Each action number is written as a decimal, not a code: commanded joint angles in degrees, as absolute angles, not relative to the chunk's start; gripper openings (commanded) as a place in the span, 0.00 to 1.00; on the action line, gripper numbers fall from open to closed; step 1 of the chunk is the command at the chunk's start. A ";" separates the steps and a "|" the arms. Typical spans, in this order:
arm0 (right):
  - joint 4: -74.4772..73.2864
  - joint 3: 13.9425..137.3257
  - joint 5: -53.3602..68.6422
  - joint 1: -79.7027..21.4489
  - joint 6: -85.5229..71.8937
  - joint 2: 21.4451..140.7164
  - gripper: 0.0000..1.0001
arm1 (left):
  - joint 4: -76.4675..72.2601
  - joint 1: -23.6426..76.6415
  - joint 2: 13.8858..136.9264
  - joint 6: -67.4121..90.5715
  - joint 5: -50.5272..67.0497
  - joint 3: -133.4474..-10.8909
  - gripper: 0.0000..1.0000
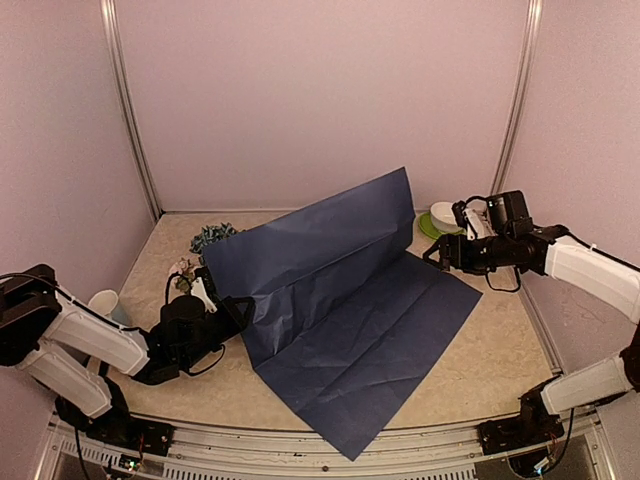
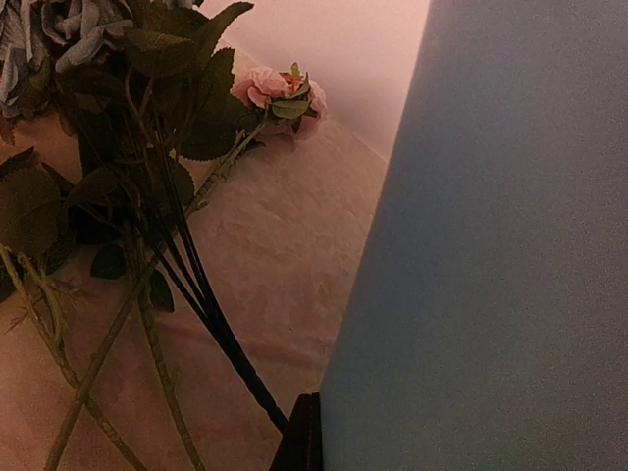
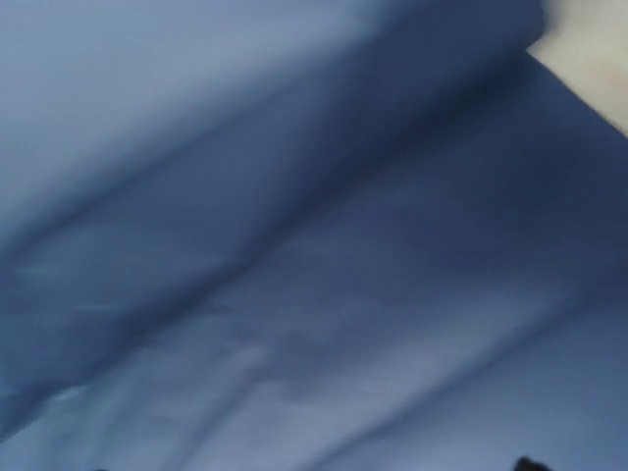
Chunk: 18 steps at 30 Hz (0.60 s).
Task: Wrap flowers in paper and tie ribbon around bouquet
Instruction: Unfold the folded wrapping paper at the center of the board.
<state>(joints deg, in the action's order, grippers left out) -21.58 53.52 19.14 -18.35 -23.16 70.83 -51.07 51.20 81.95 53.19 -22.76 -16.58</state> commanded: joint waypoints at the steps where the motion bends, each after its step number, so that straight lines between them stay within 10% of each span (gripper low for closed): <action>1: -25.21 52.42 8.54 -12.28 -16.51 78.25 0.91 | -52.49 50.98 83.14 56.38 -22.04 -17.10 0.00; 18: -25.48 61.24 -9.22 -6.19 -13.27 105.44 0.99 | -50.36 55.71 88.27 53.95 -22.62 -22.45 0.00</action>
<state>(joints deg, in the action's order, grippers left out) -26.44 60.18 -3.99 -7.94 -12.93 102.63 -49.15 56.07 86.19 53.60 -22.90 -21.93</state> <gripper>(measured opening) 0.993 0.006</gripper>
